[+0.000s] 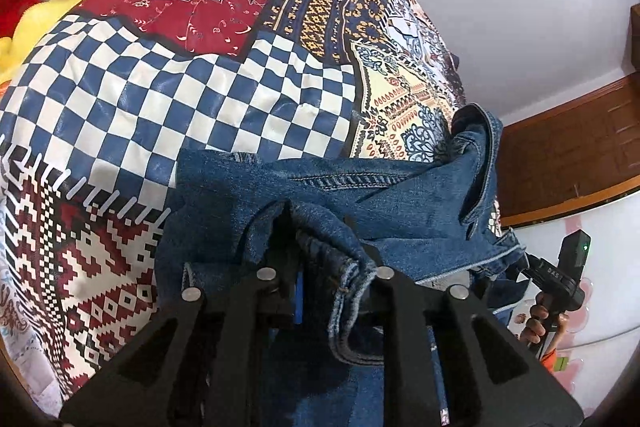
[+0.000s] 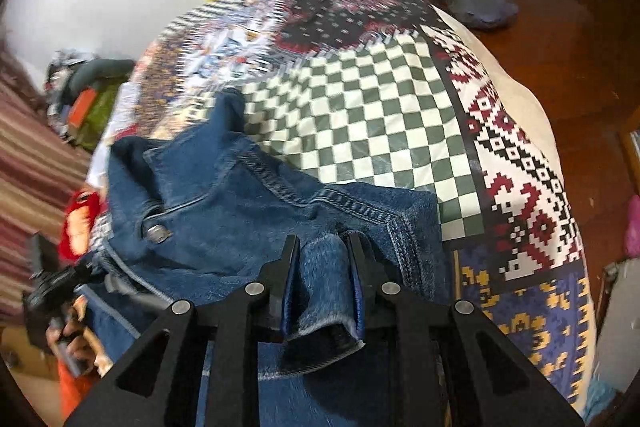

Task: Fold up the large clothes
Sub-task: 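Lift the hem with both tools and fold it up toward the collar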

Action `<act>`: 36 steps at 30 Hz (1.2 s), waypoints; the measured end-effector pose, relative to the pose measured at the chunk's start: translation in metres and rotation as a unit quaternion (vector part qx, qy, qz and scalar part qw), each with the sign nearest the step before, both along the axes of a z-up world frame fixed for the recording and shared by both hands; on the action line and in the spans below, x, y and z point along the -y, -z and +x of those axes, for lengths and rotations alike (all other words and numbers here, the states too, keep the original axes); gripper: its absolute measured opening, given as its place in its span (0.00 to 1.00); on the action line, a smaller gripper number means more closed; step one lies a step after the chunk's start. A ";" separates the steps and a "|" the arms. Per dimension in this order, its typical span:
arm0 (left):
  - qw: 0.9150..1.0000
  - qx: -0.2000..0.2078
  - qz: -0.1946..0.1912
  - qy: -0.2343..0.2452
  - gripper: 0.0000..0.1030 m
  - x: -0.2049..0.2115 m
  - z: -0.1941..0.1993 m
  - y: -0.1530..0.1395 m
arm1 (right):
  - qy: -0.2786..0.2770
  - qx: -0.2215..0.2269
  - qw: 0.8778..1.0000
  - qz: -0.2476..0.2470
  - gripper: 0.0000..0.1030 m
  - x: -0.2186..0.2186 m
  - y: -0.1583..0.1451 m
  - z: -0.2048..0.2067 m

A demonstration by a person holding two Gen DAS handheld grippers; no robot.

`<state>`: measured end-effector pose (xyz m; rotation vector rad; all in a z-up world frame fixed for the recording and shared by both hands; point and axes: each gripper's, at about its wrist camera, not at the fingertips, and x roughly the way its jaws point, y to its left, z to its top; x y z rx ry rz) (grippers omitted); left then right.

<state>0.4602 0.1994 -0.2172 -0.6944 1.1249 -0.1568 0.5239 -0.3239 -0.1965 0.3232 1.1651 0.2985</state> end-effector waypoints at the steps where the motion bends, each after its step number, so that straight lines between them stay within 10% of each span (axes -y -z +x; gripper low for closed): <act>1: 1.000 -0.002 0.004 0.002 0.19 0.001 0.000 -0.001 | -0.007 0.003 1.000 0.002 0.17 0.003 -0.006 -0.003; 6: 0.998 0.000 0.057 0.009 0.19 0.011 0.001 -0.008 | 0.069 0.062 0.985 -0.143 0.17 0.042 -0.054 -0.016; 12: 0.994 0.028 0.107 0.027 0.19 0.025 -0.010 -0.044 | 0.081 0.075 0.977 -0.184 0.17 0.085 -0.087 -0.057; 27: 0.989 0.056 0.125 0.056 0.36 0.036 -0.043 -0.117 | -0.134 0.091 0.969 -0.186 0.17 -0.065 -0.039 -0.143; 36: 0.974 0.094 0.205 0.017 0.57 0.020 -0.060 -0.142 | -0.176 0.099 0.955 -0.219 0.17 -0.124 -0.008 -0.137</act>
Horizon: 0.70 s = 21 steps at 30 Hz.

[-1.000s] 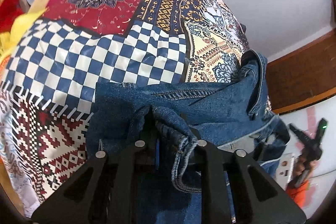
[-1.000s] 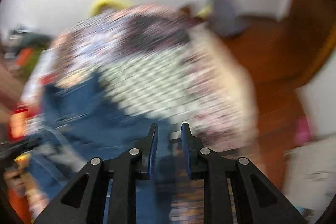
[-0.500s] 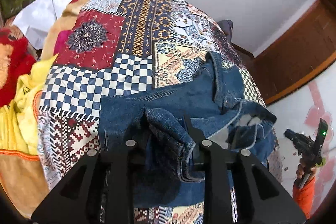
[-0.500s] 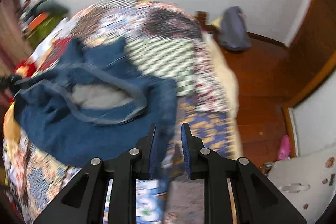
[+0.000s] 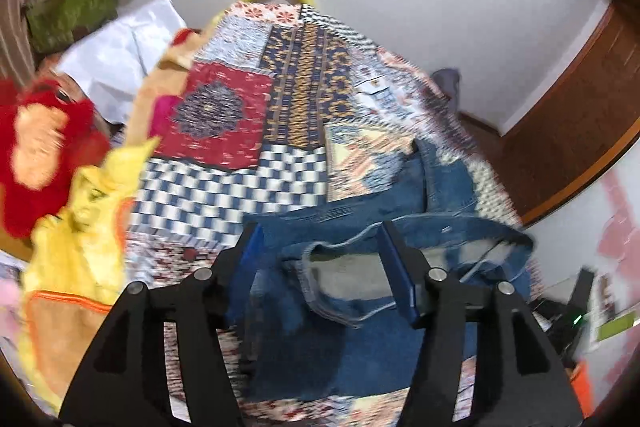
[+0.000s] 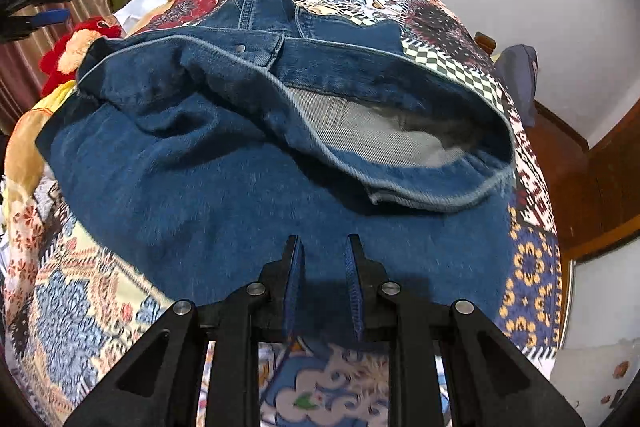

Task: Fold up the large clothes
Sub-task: 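Lift the hem with both tools and fold it up toward the collar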

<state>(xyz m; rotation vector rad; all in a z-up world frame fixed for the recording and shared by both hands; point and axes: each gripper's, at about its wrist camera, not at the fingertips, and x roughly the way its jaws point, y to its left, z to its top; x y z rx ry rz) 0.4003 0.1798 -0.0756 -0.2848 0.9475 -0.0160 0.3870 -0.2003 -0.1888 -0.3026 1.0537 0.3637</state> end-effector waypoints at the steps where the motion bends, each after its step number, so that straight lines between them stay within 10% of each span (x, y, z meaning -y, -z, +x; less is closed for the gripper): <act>1: 0.999 -0.001 0.031 0.006 0.57 0.006 -0.004 0.001 | 0.002 0.000 1.000 0.000 0.17 -0.001 0.001 0.004; 6: 0.991 -0.024 0.109 0.072 0.59 0.041 -0.025 0.027 | 0.045 -0.012 0.999 0.016 0.17 0.006 0.006 0.044; 14: 0.980 -0.059 0.118 0.150 0.61 0.096 -0.047 0.082 | 0.164 -0.001 0.981 0.108 0.17 0.044 -0.010 0.099; 21: 0.975 -0.055 0.183 0.113 0.61 0.100 0.003 0.097 | 0.167 0.014 0.977 0.134 0.17 0.070 -0.034 0.089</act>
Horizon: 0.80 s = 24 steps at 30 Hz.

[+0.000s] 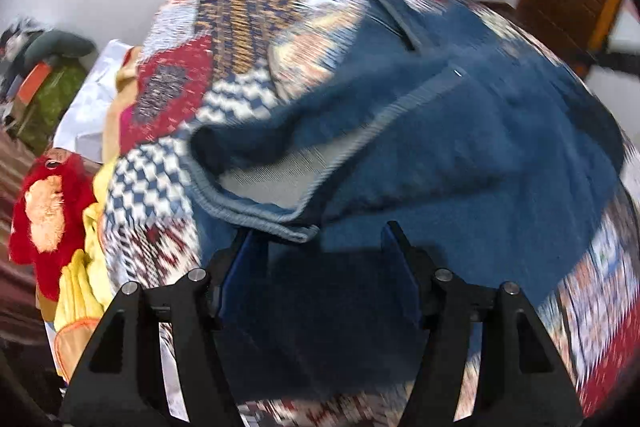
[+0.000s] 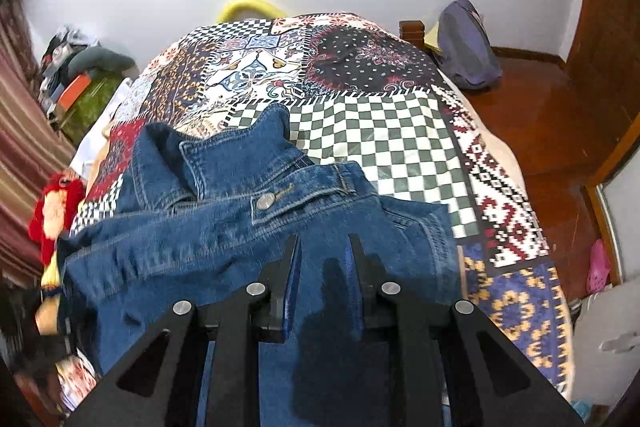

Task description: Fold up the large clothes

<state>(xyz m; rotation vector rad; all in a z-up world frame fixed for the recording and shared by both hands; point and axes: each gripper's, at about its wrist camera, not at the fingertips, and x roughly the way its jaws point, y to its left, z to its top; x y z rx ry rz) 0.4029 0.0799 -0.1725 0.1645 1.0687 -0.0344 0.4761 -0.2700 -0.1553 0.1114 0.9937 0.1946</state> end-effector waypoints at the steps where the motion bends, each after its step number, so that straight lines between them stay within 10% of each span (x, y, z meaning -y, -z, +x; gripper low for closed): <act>1: 1.000 0.006 0.004 -0.013 0.61 -0.007 0.011 -0.002 | -0.006 0.002 1.000 -0.008 0.17 0.002 -0.001 -0.004; 10: 0.993 -0.008 0.001 -0.120 0.62 -0.063 0.083 -0.001 | -0.060 -0.001 0.989 -0.135 0.17 -0.001 0.030 -0.030; 20: 0.997 0.051 0.048 -0.034 0.68 -0.017 0.019 -0.048 | -0.139 0.000 0.983 -0.118 0.17 -0.050 0.027 -0.063; 24: 0.999 0.040 0.007 -0.015 0.72 -0.001 0.002 -0.044 | -0.151 -0.019 0.973 -0.175 0.17 -0.069 0.061 -0.063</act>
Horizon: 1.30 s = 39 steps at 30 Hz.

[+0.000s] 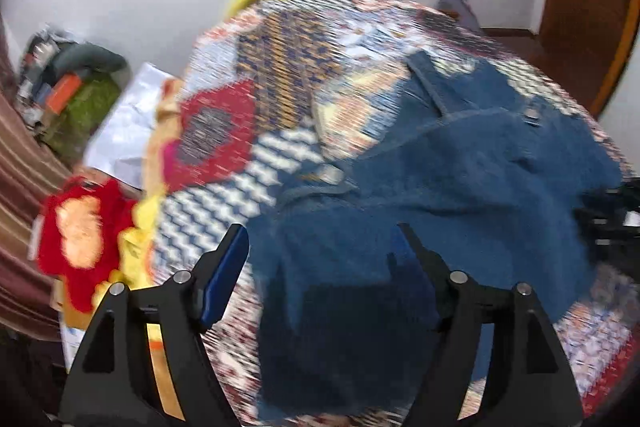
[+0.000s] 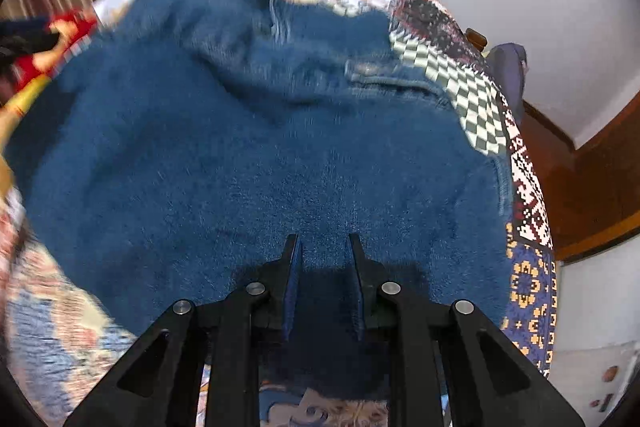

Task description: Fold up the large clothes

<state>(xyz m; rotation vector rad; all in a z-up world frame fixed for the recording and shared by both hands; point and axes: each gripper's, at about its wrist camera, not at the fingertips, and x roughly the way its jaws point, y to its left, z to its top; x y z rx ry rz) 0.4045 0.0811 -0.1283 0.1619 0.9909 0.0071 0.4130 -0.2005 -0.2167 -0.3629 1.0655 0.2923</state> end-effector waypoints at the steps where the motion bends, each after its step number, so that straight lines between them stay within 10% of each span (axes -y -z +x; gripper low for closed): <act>1: 1.000 -0.009 -0.013 0.002 0.72 0.002 -0.002 0.005 | 0.001 0.003 1.000 -0.004 0.17 -0.001 0.003 -0.001; 6: 0.999 -0.048 0.017 -0.006 0.73 0.007 -0.001 0.049 | 0.006 0.004 1.000 -0.022 0.17 -0.001 0.003 -0.001; 13: 0.998 -0.031 0.049 -0.007 0.99 -0.008 -0.018 0.072 | -0.011 0.030 0.996 -0.078 0.24 -0.001 0.004 -0.008; 17: 0.999 -0.034 0.037 -0.014 0.99 -0.024 -0.024 0.072 | 0.019 0.091 0.984 -0.149 0.93 0.006 0.002 -0.010; 20: 0.996 -0.016 0.084 -0.026 0.99 -0.036 -0.035 0.069 | 0.033 0.076 0.991 -0.102 0.93 0.029 -0.004 -0.009; 31: 0.998 -0.008 0.036 -0.056 0.98 -0.084 -0.052 0.061 | 0.037 0.045 0.993 0.103 0.93 0.009 -0.059 -0.006; 39: 0.996 -0.038 0.019 -0.085 0.99 -0.090 -0.049 0.076 | 0.039 -0.066 0.989 0.126 0.94 -0.055 0.005 0.023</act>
